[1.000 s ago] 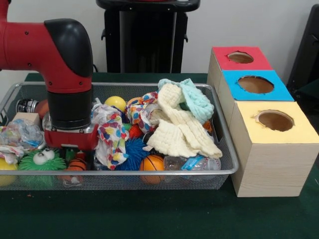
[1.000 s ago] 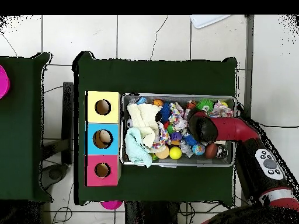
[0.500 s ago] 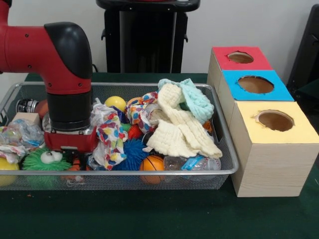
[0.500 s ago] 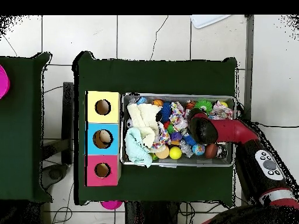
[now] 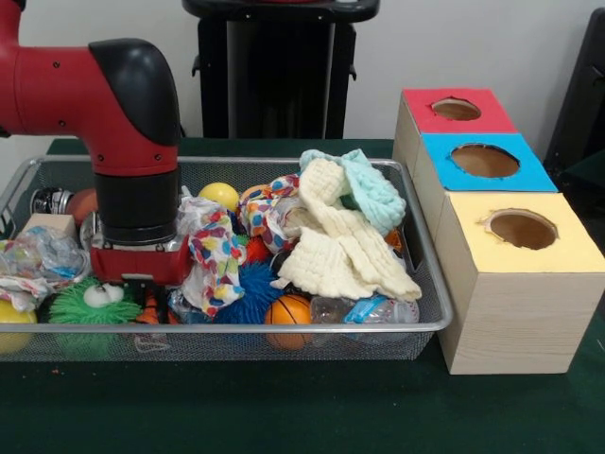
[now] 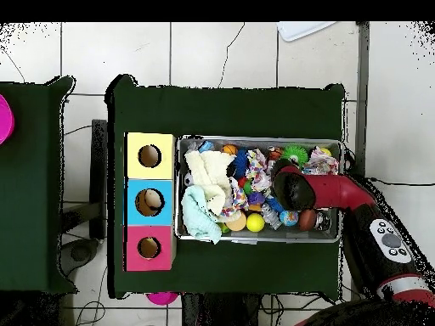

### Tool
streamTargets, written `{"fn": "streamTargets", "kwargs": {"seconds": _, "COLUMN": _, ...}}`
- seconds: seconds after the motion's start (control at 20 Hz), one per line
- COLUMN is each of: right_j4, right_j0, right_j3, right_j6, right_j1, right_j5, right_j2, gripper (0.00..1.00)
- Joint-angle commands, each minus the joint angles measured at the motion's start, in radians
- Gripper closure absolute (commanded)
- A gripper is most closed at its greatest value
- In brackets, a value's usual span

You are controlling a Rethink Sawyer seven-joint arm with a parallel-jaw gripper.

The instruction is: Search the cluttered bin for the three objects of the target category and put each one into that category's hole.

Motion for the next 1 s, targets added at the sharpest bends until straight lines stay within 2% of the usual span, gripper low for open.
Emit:
{"fn": "streamTargets", "kwargs": {"seconds": 0.05, "right_j4": 0.025, "right_j0": 0.033, "right_j3": 0.167, "right_j6": -0.121, "right_j1": -0.024, "right_j5": 0.17, "right_j2": 0.027, "gripper": 1.0}}
{"fn": "streamTargets", "kwargs": {"seconds": 0.2, "right_j4": 0.064, "right_j0": 0.019, "right_j3": 0.2, "right_j6": -0.135, "right_j1": -0.064, "right_j5": 0.225, "right_j2": 0.048, "gripper": 1.0}}
{"fn": "streamTargets", "kwargs": {"seconds": 0.45, "right_j4": 0.123, "right_j0": -0.018, "right_j3": 0.241, "right_j6": -0.214, "right_j1": -0.11, "right_j5": 0.334, "right_j2": 0.105, "gripper": 1.0}}
{"fn": "streamTargets", "kwargs": {"seconds": 0.8, "right_j4": 0.137, "right_j0": -0.036, "right_j3": 0.241, "right_j6": -0.23, "right_j1": -0.112, "right_j5": 0.363, "right_j2": 0.128, "gripper": 1.0}}
{"fn": "streamTargets", "kwargs": {"seconds": 1.0, "right_j4": 0.17, "right_j0": -0.067, "right_j3": 0.259, "right_j6": -0.234, "right_j1": -0.1, "right_j5": 0.382, "right_j2": 0.165, "gripper": 1.0}}
